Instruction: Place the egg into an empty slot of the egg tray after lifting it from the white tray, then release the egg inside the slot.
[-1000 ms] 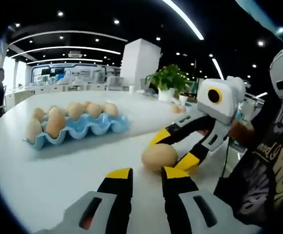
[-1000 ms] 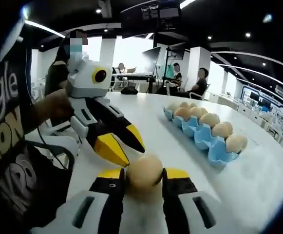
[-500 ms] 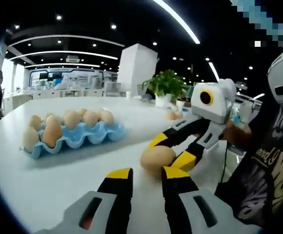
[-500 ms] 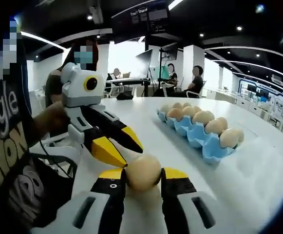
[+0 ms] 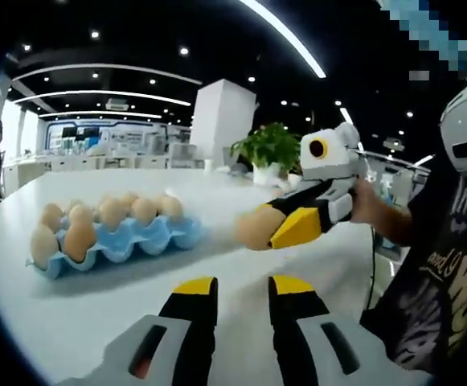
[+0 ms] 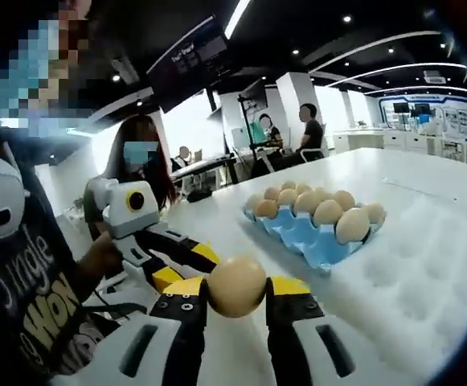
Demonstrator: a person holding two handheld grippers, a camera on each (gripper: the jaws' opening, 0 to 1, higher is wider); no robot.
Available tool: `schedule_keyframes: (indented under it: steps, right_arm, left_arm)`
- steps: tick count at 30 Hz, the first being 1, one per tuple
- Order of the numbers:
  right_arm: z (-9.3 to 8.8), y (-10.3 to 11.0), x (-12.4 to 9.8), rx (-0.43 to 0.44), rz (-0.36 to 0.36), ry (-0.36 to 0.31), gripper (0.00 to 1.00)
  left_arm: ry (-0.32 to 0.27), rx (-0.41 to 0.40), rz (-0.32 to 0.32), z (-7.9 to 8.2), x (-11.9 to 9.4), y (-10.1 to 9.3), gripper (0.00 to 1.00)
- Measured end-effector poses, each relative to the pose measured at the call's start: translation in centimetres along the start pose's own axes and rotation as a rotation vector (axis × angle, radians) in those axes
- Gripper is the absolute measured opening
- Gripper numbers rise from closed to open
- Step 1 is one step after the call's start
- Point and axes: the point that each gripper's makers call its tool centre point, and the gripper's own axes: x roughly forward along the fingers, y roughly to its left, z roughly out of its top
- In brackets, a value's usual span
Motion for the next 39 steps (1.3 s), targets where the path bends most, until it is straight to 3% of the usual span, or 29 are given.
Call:
schedule_keyframes:
  steps: [12,21,29,32,36,39]
  right_arm:
    - [4.7,-1.9,-2.0,0.297,0.095,-0.121,0.3]
    - [7.2,-2.1,-2.8,0.379,0.171,-0.152,0.3]
    - [7.6,-2.2,-2.5,0.49,0.235,-0.152,0.3]
    - [7.2,-2.1,-1.8,0.421,0.196,-0.111,0.3]
    - [7.2,-1.9,-0.8,0.381,0.2,-0.064,0.3]
    - [6.8,-2.0,0.5,0.263,0.174,0.015,0.3]
  left_arm:
    - [-0.063,0.026,-0.014,1.7,1.2,0.2,0.27]
    - [-0.102,0.03,-0.01,2.8,1.2,0.4,0.27]
    - [-0.124,0.056,-0.007,3.8,1.8,0.7,0.28]
    - [-0.129,0.053,0.002,3.8,1.6,0.9,0.28]
    - [-0.124,0.046,0.018,3.4,1.0,1.5,0.28]
    - [-0.116,0.043,0.034,3.0,0.6,1.9,0.28]
